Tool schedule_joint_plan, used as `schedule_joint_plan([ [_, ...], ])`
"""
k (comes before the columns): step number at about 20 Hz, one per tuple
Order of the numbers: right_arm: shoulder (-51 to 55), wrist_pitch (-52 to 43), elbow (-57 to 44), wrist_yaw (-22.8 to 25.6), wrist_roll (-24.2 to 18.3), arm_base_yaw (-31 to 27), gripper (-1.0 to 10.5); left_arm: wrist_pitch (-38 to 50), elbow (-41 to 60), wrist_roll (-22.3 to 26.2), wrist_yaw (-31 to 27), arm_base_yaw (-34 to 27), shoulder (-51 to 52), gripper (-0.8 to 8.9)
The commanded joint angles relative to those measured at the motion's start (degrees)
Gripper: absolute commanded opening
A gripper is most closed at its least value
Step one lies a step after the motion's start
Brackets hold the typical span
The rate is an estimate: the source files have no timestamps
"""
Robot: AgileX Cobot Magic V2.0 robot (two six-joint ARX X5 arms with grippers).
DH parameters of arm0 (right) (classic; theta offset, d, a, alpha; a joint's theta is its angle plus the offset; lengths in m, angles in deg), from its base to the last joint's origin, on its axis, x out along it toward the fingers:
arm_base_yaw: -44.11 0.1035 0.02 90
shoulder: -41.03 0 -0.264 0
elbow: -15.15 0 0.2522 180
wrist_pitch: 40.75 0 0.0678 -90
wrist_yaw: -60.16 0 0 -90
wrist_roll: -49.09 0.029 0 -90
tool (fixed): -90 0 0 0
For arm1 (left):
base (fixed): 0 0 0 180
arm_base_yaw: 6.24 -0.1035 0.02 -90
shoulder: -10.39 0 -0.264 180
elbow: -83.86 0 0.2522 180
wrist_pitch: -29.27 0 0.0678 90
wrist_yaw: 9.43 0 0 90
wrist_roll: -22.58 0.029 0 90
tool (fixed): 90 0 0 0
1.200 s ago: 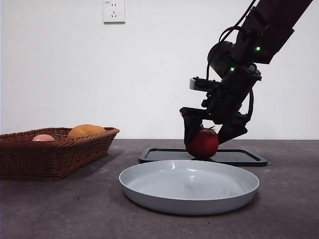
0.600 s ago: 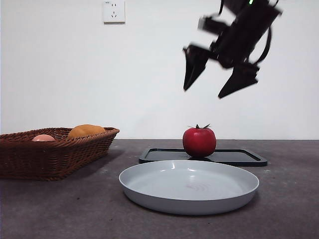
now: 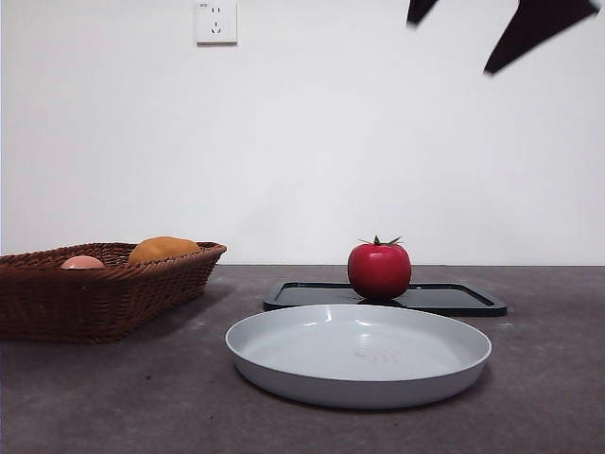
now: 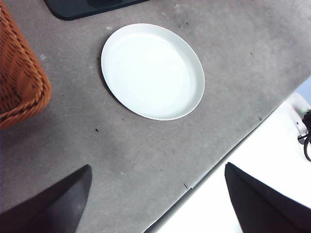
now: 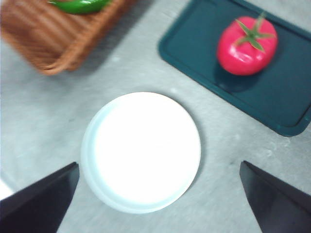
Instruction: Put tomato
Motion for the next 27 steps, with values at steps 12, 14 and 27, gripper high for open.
schedule_joint_plan([
  [12,18.8,4.1,-9.4,-0.3,0.7,6.2,5.9,0.3,-0.9,0.5,0.1,0.3,-0.3,4.37],
  [14,21.8,2.4,-15.0,-2.6,1.9,6.2,5.9,0.3,-0.9,0.5,0.1,0.3,-0.3,4.37],
  [27,25.0,0.2,-20.8,-6.4,2.9,6.2,5.9,0.3,-0.9,0.5,0.1,0.3,-0.3,4.37],
])
